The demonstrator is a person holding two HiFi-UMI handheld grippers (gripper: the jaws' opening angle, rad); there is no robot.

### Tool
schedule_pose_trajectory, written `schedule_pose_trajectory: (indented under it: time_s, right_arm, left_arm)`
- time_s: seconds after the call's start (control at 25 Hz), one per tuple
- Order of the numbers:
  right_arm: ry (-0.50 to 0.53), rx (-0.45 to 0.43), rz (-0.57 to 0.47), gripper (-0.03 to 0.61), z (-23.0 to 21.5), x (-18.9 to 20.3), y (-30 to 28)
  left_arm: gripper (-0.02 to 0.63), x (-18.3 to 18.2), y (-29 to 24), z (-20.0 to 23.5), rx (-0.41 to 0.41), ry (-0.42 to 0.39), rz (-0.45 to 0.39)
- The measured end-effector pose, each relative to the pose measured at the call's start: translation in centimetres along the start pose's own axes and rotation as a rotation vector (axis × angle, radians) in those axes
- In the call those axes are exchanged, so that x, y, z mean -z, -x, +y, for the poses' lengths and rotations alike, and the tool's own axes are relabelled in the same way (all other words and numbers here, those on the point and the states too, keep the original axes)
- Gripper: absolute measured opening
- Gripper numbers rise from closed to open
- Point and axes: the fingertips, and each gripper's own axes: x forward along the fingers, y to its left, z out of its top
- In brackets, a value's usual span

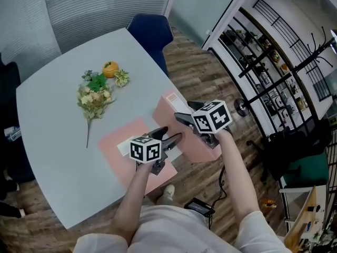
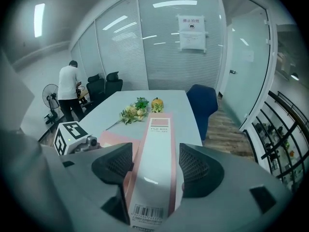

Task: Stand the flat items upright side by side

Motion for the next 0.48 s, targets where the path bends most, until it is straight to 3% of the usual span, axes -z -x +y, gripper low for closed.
schedule_pose_trajectory:
  time_s: [0.2,0.48]
  right_arm:
    - [0.022,-0.003,0.053,0.311,0.1,0.4,-1.7]
    - [-0.032,-0.016,0.061,0.313,-0.3,0.9,-2.3]
  left_arm:
    - [0.318,0.5,-0.5,0.4,0.005,0.0,0.019]
    - [0.318,0.4,-1.2,0.3,0.018,0.015,0.014]
